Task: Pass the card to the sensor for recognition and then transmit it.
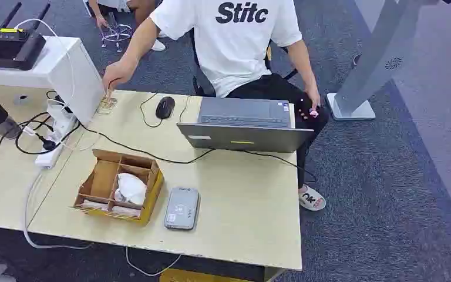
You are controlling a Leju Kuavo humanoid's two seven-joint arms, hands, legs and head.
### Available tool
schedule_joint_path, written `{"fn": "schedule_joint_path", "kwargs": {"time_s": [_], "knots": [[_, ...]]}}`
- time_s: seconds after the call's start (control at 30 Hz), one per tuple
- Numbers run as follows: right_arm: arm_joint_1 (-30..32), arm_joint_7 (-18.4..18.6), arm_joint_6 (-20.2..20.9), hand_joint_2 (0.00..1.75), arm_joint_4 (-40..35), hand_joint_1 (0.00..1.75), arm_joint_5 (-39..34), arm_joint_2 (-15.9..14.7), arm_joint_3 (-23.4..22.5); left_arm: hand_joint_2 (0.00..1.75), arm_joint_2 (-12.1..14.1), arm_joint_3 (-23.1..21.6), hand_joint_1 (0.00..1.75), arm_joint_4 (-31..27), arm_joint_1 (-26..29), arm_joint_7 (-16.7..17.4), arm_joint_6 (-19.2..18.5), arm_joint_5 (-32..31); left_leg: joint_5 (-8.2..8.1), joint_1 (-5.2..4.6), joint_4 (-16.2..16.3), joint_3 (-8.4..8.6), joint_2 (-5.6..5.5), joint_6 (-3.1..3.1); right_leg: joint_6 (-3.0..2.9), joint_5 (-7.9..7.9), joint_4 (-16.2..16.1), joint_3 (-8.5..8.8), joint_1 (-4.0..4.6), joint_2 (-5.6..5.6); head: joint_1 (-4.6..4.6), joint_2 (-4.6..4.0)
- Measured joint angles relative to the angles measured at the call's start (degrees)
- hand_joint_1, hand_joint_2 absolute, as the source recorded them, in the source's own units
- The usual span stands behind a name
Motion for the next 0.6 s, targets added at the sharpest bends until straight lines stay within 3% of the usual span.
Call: {"fn": "schedule_joint_path", "kwargs": {"time_s": [0.23, 0.37, 0.5, 0.6], "knots": [[0.0, -0.3, 1.0, 1.75, -0.4, 0.0, 3.0, 0.6, -2.4, 1.75, 0.0, -9.3, 0.0, -9.9, 5.1, -4.9, 0.1, 2.3, 0.0, 0.03, 0.0, 0.01, -0.06, 0.0, 0.01, -0.02, 0.0, -0.02, 0.09, -0.07, 0.04, 0.0], [0.0, -0.1, 1.2, 1.75, -0.6, 0.0, 4.0, 0.9, -3.7, 1.75, 0.0, -15.3, 0.0, -16.8, 9.0, -3.1, 0.1, 3.2, 0.0, 0.02, 0.0, 0.01, -0.07, 0.0, 0.02, -0.02, 0.0, -0.02, 0.09, -0.08, 0.06, 0.0], [0.0, 0.3, 1.9, 1.75, -0.7, 0.0, 4.6, 1.1, -4.2, 1.75, -0.1, -18.4, 0.0, -20.9, 11.3, -3.0, -0.1, 3.5, 0.0, 0.02, 0.0, 0.02, -0.06, 0.0, 0.02, -0.02, 0.0, -0.03, 0.09, -0.07, 0.02, 0.0], [0.0, 0.6, 2.4, 1.75, -0.8, 0.0, 5.7, 1.3, -4.9, 1.75, -0.2, -19.2, 0.0, -24.1, 11.9, -1.5, -4.5, -0.7, 0.0, 0.03, 0.0, 0.0, -0.1, 0.0, 0.02, -0.02, 0.0, -0.02, 0.09, -0.11, 0.04, 0.0]]}}
